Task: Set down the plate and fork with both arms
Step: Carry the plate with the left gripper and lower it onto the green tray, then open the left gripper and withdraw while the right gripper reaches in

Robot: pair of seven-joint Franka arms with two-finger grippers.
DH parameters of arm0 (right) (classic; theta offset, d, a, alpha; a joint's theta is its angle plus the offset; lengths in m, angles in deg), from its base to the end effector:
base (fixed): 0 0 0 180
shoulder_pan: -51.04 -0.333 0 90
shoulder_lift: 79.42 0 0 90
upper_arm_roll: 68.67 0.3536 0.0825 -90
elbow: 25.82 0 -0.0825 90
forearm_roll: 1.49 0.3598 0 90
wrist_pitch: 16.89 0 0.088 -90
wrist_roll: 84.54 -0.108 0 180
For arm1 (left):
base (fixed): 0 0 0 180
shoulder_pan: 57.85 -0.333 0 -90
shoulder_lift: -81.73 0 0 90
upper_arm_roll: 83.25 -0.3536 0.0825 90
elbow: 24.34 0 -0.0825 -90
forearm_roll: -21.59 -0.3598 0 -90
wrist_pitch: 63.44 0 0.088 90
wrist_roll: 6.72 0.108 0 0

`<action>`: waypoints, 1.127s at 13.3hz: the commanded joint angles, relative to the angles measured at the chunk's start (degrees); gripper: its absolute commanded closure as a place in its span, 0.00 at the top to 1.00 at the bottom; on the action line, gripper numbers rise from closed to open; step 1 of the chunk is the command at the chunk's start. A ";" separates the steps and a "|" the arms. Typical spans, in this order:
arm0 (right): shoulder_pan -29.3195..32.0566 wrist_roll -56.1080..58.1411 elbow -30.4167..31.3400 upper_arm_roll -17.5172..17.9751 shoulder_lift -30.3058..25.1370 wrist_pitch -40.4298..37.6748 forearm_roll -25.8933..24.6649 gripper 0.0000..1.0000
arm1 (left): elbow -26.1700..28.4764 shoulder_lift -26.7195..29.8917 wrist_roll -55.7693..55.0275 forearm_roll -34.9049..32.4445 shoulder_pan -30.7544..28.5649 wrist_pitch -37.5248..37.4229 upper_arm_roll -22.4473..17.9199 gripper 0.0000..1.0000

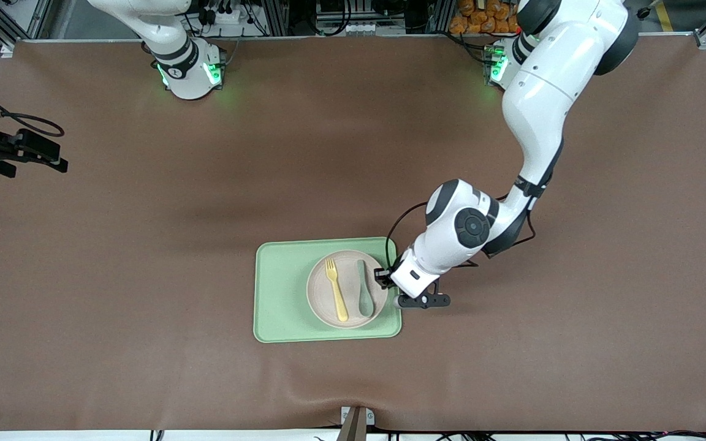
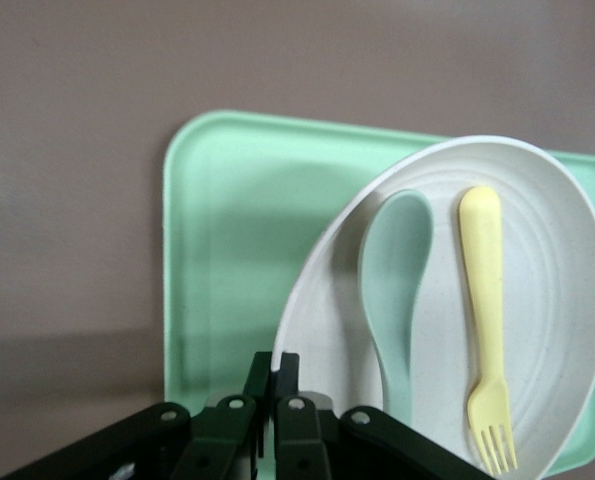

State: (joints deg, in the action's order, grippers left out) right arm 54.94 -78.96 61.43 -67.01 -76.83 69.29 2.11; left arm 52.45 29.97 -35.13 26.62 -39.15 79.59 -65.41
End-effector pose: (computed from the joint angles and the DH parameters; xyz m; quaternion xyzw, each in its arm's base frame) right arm 0.5387 -0.0144 0.6529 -0.9985 -0.0302 0.0296 0.0341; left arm 0.6639 -0.4016 0.2654 0.9790 0.0343 0.0427 0.1964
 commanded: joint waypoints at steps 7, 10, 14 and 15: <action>1.11 0.31 -0.59 0.36 0.75 0.04 2.20 1.00 | -2.00 -3.79 0.20 0.51 2.13 1.81 -0.61 0.00; 0.76 0.31 -0.59 0.27 1.45 0.39 1.93 1.00 | -1.83 -2.48 -0.33 0.25 1.51 2.25 -0.61 1.00; -1.08 0.22 -0.59 0.54 4.17 0.92 3.59 1.00 | 0.11 6.56 -0.15 0.07 -2.44 -3.78 -0.61 1.00; -1.35 0.13 -0.59 0.54 4.61 1.01 4.65 1.00 | 0.11 9.54 -0.07 -0.02 -4.10 -7.03 -0.61 1.00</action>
State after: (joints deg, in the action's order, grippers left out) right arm 54.26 -78.96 61.49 -66.68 -73.32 70.24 4.57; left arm 50.48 32.78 -35.15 26.62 -40.81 78.25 -65.84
